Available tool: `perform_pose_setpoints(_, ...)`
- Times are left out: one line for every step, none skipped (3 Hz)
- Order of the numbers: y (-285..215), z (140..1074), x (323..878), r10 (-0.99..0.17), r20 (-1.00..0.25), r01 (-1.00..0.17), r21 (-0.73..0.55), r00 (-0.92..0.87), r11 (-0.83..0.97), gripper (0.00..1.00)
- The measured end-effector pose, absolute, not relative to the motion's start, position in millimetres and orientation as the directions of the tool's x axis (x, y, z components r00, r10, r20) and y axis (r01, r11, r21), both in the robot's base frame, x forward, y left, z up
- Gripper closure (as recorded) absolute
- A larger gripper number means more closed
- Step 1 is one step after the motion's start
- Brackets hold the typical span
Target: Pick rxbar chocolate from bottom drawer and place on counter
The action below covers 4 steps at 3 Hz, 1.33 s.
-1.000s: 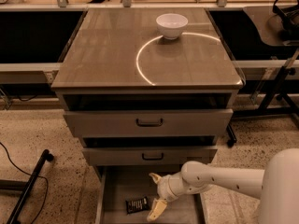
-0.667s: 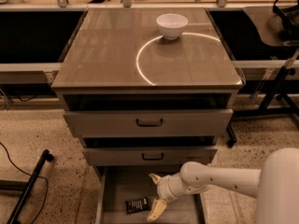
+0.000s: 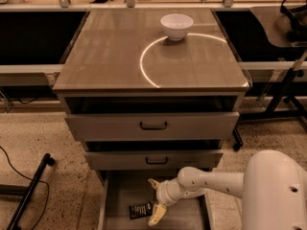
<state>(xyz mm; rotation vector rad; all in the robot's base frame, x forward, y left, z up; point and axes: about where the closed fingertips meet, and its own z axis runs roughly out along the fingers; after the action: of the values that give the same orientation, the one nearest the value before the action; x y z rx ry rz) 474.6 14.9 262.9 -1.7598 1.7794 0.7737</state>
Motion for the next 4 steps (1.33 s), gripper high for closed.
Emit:
perform_pose_setpoints(19.8, 233.6, 484.0, -0.691, -0.723, -0.999, 0.024, 0.0, -0.025, 0.0)
perform_pose_setpoints(28.9, 208.0, 489.4, -0.679, -0.733, -0.999, 0.009, 0.028, -0.051, 0.0)
perform_pose_setpoints(38.5, 185.6, 493.6, -0.665, -0.745, -0.997, 0.001, 0.047, -0.072, 0.0)
perform_pose_setpoints(46.0, 164.6, 495.8, -0.663, -0.747, -0.996, 0.007, 0.052, -0.086, 0.0)
